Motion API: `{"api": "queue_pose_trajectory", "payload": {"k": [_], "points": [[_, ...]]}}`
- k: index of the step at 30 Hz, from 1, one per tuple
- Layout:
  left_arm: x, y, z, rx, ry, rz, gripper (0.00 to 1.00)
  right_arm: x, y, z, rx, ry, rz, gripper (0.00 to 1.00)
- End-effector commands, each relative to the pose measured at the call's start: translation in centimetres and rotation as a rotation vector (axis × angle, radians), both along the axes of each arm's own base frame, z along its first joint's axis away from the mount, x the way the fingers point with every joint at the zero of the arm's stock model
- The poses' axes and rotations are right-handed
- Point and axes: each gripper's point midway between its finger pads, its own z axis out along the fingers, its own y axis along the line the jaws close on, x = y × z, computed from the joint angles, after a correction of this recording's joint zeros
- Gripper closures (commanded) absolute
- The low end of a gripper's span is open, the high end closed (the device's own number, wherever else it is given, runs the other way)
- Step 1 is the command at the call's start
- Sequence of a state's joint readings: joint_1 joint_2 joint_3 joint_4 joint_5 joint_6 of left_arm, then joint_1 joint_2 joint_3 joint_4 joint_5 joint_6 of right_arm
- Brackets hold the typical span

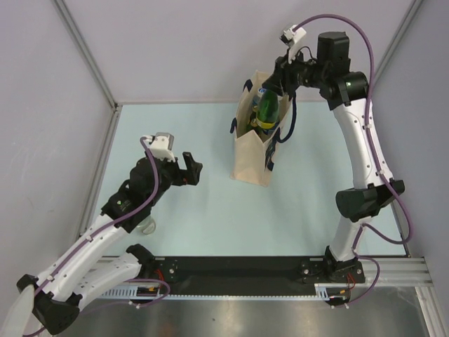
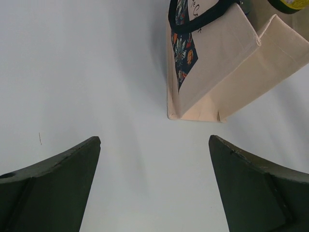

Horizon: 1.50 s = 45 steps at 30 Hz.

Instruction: Place the beverage into the canvas bag

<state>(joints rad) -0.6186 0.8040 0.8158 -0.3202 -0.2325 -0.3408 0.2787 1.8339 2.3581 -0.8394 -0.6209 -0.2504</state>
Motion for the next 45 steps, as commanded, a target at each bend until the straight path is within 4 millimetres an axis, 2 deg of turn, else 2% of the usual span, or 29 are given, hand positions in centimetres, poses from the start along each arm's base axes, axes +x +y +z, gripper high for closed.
{"api": "queue_pose_trajectory", "payload": {"k": [1, 6, 7, 9, 10, 20, 30, 36, 45], "points": [[0.1, 0.4, 0.6, -0.021, -0.018, 0.023, 0.0, 0.4, 0.6, 3.3, 0.024, -0.165, 0.027, 1.0], [0.1, 0.6, 0.4, -0.016, -0.016, 0.026, 0.0, 1.2, 0.3, -1.2, -0.055, -0.098, 0.029, 1.0], [0.1, 0.6, 0.3, -0.016, -0.016, 0.029, 0.0, 1.4, 0.4, -2.9, -0.072, -0.066, 0.032, 1.0], [0.1, 0.5, 0.1, -0.013, -0.009, 0.026, 0.0, 1.7, 0.1, -4.2, -0.092, -0.054, 0.024, 1.0], [0.1, 0.5, 0.1, -0.013, -0.009, 0.026, 0.0, 1.9, 0.1, -5.5, -0.105, -0.026, 0.024, 1.0], [0.3, 0.6, 0.0, -0.005, -0.007, 0.028, 0.0, 3.5, -0.6, -12.7, -0.208, 0.063, 0.001, 1.0], [0.4, 0.6, 0.1, -0.007, -0.008, 0.028, 0.0, 5.7, -0.2, -17.3, -0.332, 0.01, -0.04, 1.0], [0.3, 0.9, 0.1, 0.0, -0.004, 0.036, 0.0, 6.9, 0.1, -18.4, -0.355, -0.018, -0.048, 1.0], [0.3, 1.0, 0.3, 0.002, -0.003, 0.037, 0.0, 4.6, 0.5, -22.6, -0.364, 0.077, 0.074, 1.0]]}}
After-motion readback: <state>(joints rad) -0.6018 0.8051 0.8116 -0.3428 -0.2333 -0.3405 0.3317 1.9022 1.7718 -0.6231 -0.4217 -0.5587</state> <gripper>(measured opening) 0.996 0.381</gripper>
